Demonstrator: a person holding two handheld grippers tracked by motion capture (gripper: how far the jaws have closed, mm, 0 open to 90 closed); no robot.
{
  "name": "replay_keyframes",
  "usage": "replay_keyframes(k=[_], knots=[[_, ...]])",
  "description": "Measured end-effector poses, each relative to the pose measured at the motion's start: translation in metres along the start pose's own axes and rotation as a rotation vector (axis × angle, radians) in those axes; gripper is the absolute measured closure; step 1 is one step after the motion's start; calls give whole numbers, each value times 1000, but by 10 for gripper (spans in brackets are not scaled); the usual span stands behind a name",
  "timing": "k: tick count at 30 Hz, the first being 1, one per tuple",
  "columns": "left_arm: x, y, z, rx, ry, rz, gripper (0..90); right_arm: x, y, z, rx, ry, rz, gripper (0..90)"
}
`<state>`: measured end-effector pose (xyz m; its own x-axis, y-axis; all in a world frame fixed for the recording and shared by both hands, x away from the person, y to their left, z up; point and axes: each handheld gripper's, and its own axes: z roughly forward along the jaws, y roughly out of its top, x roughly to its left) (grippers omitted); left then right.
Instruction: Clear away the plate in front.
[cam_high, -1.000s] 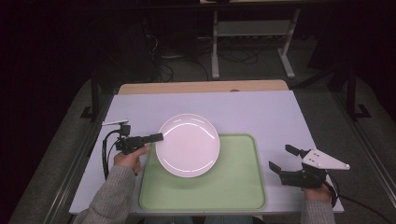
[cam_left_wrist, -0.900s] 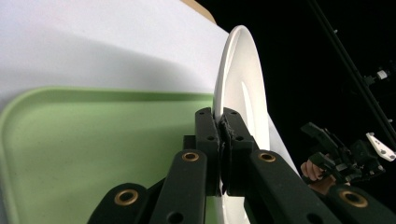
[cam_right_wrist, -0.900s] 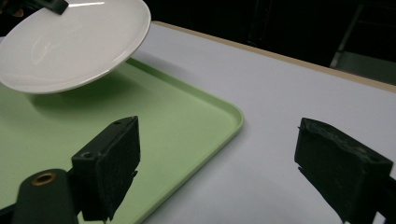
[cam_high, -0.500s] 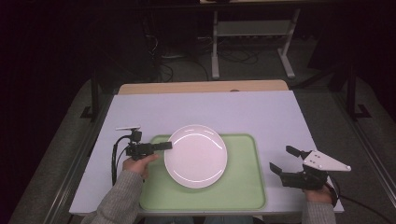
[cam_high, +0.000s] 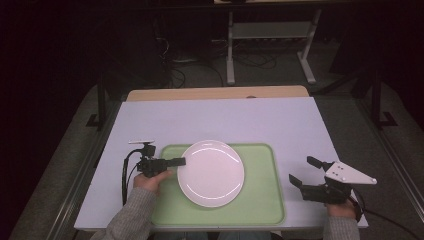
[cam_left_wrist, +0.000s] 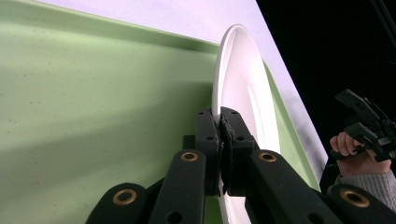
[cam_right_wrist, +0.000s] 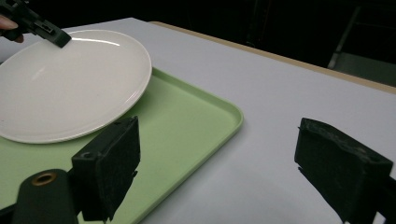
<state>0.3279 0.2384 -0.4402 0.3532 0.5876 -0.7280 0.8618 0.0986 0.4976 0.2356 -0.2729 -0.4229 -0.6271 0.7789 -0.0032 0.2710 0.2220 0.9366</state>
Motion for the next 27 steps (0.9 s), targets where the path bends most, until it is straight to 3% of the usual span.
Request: replay_keyframes(k=[10,18,27], knots=[[0,-5,0,38,38,20,841,0,0,-1,0,-5,2,133],[-4,-7,2,79,105,72,804,0,0,-1,-3,-8,4,132],[-7,-7,3,114,144,112,778,1,-1,-1,1,-8,4,133]])
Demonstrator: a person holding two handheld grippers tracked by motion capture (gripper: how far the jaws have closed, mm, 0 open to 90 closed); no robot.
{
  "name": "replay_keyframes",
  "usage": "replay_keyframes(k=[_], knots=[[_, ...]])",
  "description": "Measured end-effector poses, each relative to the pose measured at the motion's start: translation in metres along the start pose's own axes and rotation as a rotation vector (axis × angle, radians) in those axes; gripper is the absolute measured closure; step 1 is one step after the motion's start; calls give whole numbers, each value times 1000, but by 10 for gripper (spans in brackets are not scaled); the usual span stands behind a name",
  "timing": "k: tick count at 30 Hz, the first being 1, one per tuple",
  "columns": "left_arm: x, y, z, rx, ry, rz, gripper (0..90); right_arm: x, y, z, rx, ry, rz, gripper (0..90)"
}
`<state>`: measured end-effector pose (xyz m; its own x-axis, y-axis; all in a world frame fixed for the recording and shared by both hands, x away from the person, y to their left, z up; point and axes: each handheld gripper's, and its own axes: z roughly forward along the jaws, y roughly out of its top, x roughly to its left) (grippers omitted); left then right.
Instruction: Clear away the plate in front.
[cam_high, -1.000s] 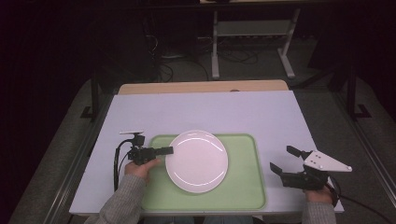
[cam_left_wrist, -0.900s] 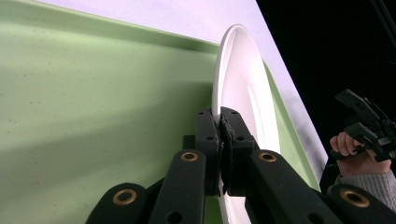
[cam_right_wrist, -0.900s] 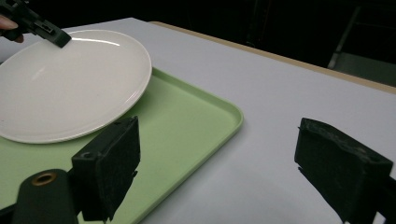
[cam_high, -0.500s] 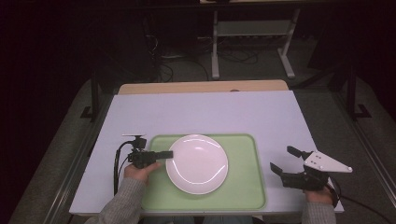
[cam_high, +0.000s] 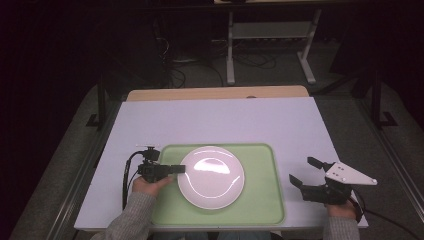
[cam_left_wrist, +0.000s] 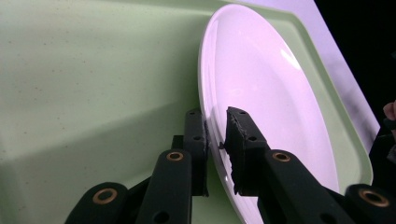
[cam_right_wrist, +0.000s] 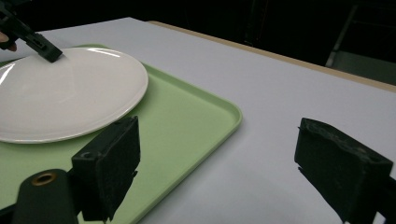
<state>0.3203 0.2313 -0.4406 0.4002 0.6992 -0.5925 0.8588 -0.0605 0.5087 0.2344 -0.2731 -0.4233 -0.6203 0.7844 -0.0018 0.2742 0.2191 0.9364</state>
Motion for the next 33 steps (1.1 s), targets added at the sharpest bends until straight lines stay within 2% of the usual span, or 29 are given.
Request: replay_keyframes(k=[21,29,33], knots=[[-4,-2,8,44,67,46,752,0,0,0,1,3,1,133],[-2,-2,8,42,61,35,755,1,0,0,1,5,0,132],[-1,-1,5,25,59,35,758,0,0,0,1,6,0,133]])
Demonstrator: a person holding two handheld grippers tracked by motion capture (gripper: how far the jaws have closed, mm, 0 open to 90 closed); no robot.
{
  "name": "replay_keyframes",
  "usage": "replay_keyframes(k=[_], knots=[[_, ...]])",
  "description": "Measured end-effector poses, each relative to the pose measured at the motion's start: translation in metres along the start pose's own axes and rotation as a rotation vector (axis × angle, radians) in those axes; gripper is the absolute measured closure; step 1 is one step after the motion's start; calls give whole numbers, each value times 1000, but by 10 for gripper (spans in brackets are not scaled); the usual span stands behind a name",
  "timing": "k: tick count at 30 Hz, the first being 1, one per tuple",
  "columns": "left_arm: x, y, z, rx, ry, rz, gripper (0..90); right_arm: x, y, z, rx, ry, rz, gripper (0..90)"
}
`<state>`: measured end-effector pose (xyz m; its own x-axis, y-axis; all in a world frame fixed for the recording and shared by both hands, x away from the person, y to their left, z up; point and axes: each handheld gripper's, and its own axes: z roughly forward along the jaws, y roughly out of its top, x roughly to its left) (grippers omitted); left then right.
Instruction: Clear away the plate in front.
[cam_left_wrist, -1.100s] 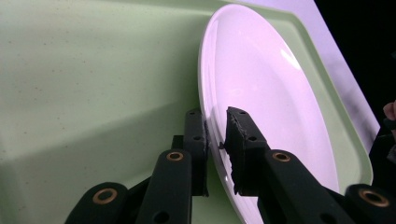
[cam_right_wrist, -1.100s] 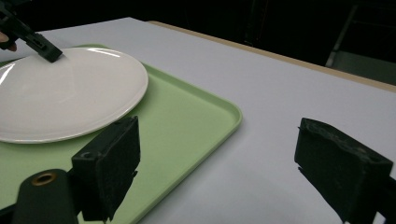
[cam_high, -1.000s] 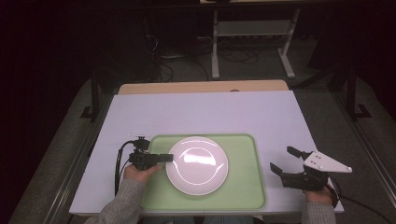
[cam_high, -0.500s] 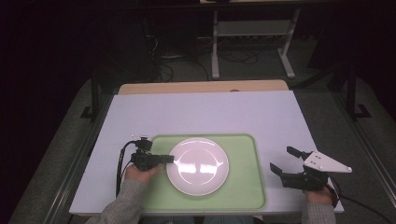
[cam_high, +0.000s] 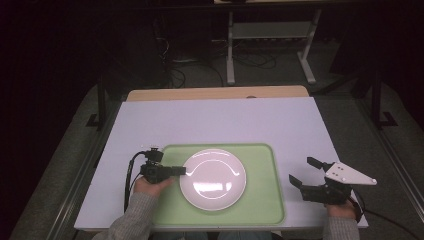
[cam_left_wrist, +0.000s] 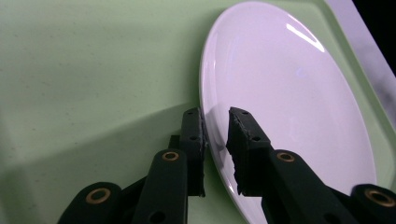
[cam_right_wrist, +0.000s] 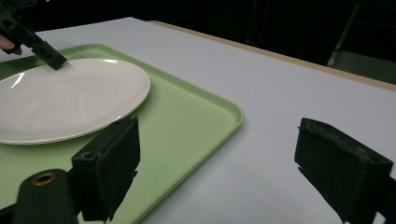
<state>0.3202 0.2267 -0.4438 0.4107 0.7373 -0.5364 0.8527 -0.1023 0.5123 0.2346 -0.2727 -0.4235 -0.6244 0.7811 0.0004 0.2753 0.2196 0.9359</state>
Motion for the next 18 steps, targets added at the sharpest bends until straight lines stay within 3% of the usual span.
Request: replay_keyframes(k=[10,18], knots=[[-3,0,-4,-18,6,31,736,1,0,0,0,2,2,133],[-11,4,-11,-31,28,94,708,1,-1,1,7,0,6,133]])
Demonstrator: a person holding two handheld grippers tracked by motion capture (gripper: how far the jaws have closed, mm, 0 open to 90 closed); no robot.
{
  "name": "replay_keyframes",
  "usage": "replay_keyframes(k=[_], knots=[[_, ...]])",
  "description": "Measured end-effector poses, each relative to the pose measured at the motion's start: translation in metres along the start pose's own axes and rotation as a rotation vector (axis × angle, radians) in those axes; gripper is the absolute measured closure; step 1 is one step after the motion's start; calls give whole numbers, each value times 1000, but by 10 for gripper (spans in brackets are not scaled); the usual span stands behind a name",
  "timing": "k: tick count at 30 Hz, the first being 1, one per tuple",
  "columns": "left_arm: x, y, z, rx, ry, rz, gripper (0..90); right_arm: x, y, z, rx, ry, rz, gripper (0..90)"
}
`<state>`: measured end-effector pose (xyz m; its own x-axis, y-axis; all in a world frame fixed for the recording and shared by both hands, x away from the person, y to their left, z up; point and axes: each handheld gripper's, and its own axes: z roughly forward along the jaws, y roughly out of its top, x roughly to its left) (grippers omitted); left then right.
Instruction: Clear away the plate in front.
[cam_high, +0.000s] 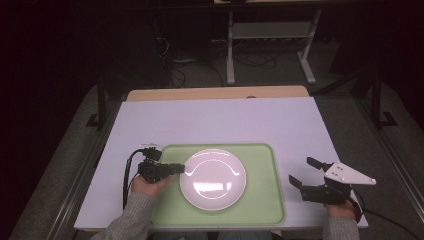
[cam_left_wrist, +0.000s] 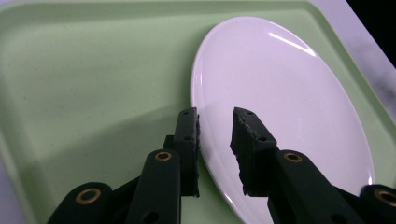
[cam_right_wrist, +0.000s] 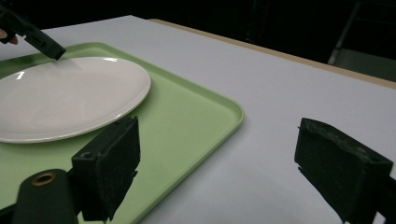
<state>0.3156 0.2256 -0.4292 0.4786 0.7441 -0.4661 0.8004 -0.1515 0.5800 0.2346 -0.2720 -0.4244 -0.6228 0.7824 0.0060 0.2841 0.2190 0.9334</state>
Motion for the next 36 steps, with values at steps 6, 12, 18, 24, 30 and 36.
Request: replay_keyframes(k=[6,12,18,24,30,36], knots=[[-1,1,-2,-4,2,31,687,-1,0,0,2,0,1,132],[-5,3,-5,-19,19,61,669,-1,-1,0,4,0,2,133],[-9,5,-8,-36,21,114,638,-1,-1,0,6,-2,3,133],[-13,4,-11,-56,32,165,607,-1,-1,0,8,-2,5,133],[-17,2,-15,-79,33,211,569,-1,-1,0,11,-3,2,132],[-19,3,-22,-98,47,256,524,-1,-2,0,13,-5,6,133]])
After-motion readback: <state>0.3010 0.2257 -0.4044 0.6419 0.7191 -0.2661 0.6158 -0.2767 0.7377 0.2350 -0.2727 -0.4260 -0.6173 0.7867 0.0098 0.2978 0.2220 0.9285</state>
